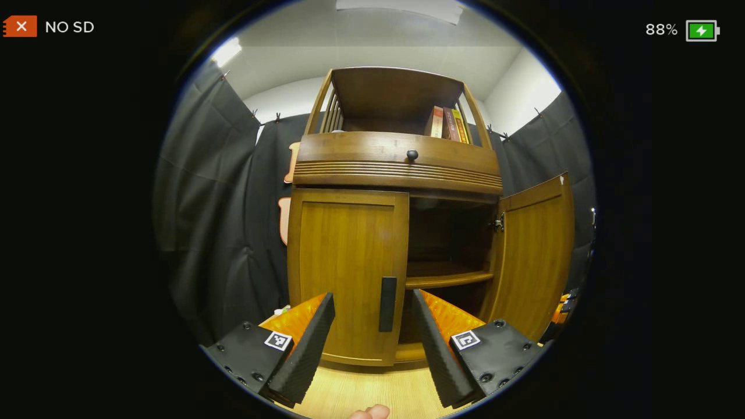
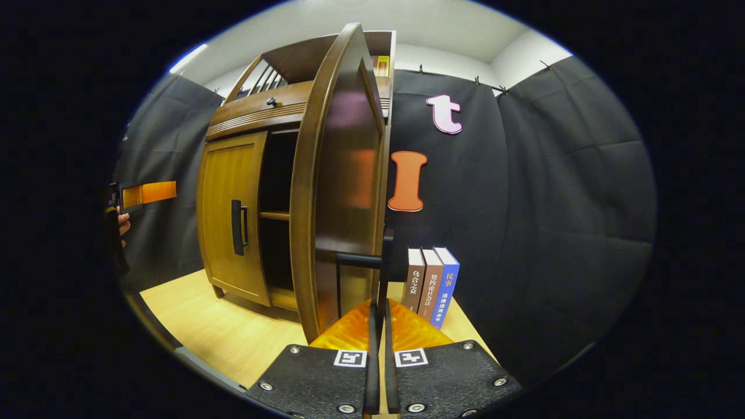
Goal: Open the right door of the double-door shoe cabinet with the right hand, and open the left door with the left hand.
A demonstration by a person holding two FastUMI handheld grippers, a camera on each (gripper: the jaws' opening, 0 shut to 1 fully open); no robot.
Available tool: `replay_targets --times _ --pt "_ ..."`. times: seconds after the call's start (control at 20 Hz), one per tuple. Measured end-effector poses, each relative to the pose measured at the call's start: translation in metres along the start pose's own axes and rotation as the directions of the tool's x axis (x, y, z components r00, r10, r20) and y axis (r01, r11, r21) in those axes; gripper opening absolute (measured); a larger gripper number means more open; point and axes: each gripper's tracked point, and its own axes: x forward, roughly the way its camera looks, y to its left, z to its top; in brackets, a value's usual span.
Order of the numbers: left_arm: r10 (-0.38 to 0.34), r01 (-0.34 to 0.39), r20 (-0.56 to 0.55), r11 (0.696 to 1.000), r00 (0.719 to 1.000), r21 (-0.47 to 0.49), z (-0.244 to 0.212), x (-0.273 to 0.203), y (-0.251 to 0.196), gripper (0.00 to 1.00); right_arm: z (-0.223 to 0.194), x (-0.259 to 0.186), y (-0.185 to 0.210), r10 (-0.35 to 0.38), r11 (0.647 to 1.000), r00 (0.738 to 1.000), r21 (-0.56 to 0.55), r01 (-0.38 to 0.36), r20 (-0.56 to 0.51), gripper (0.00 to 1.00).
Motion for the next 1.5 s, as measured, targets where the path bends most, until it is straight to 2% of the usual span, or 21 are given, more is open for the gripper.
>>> replay_targets --times 0.25,0.3,0.35,0.5,0.55,0.6,0.7,0.8,0.9,0.95,1.0,1.1,1.25,1.3,1.35,1.5 --pt "0.032 -0.032 -0.005 0.999 0.999 0.005 -0.002 -0.001 0.013 0.81 -0.002 0.000 -0.022 0.038 0.996 0.999 0.079 -0.040 0.025 0.02" --pt "0.037 -0.037 -0.004 0.999 0.999 0.006 -0.001 -0.002 0.015 0.81 -0.002 0.000 -0.023 0.050 0.995 0.998 0.080 -0.052 0.028 0.11" --pt "0.041 -0.041 -0.006 0.999 0.999 0.004 -0.001 -0.002 0.017 0.81 -0.002 -0.001 -0.026 0.066 0.994 0.997 0.081 -0.068 0.033 0.02" --pt "0.048 -0.048 -0.009 0.999 0.999 -0.002 -0.003 -0.004 0.021 0.81 -0.001 0.002 -0.038 0.112 0.986 0.992 0.118 -0.118 0.059 0.02" --pt "0.047 -0.047 -0.008 0.999 0.999 -0.004 -0.002 -0.005 0.022 0.81 -0.002 0.002 -0.040 0.128 0.983 0.990 0.123 -0.135 0.065 0.12" --pt "0.049 -0.049 -0.006 0.999 0.999 -0.005 -0.001 -0.005 0.023 0.80 -0.002 0.003 -0.040 0.141 0.983 0.988 0.112 -0.148 0.068 0.02" --pt "0.047 -0.047 -0.006 0.999 0.999 -0.008 -0.001 -0.005 0.022 0.81 -0.001 0.003 -0.039 0.168 0.982 0.983 0.074 -0.174 0.076 0.00" --pt "0.034 -0.034 -0.010 0.999 0.999 -0.012 -0.001 -0.003 0.018 0.81 -0.001 0.001 -0.037 0.182 0.977 0.981 0.100 -0.188 0.071 0.05" --pt "0.031 -0.031 -0.004 0.999 1.000 -0.016 0.001 -0.004 0.016 0.80 -0.005 -0.004 -0.040 0.166 0.981 0.984 0.094 -0.172 0.066 0.06" --pt "0.028 -0.028 -0.003 0.999 1.000 -0.018 0.000 -0.004 0.015 0.80 -0.012 -0.010 -0.042 0.151 0.985 0.987 0.071 -0.155 0.064 0.16" --pt "0.022 -0.022 -0.006 1.000 1.000 -0.021 -0.002 -0.004 0.013 0.81 -0.016 -0.017 -0.042 0.130 0.987 0.990 0.087 -0.135 0.061 0.06" --pt "0.014 -0.014 -0.016 1.000 1.000 -0.017 -0.006 -0.003 0.010 0.81 -0.021 -0.032 -0.039 0.081 0.991 0.995 0.106 -0.086 0.050 0.04" --pt "0.006 -0.007 -0.025 1.000 1.000 -0.021 -0.007 0.000 0.006 0.81 -0.005 -0.059 -0.019 0.054 0.996 0.996 0.072 -0.059 0.067 0.02" --pt "0.000 -0.001 -0.025 1.000 1.000 -0.026 -0.008 0.001 0.003 0.80 0.000 -0.065 -0.013 0.048 0.995 0.996 0.081 -0.054 0.069 0.13" --pt "-0.006 0.005 -0.026 1.000 1.000 -0.030 -0.008 0.003 0.000 0.80 0.004 -0.071 -0.004 0.052 0.994 0.996 0.090 -0.058 0.067 0.03" --pt "-0.017 0.016 -0.025 0.999 1.000 -0.033 -0.009 0.005 -0.006 0.80 0.020 -0.080 0.021 0.049 0.997 0.996 0.057 -0.053 0.070 0.02"
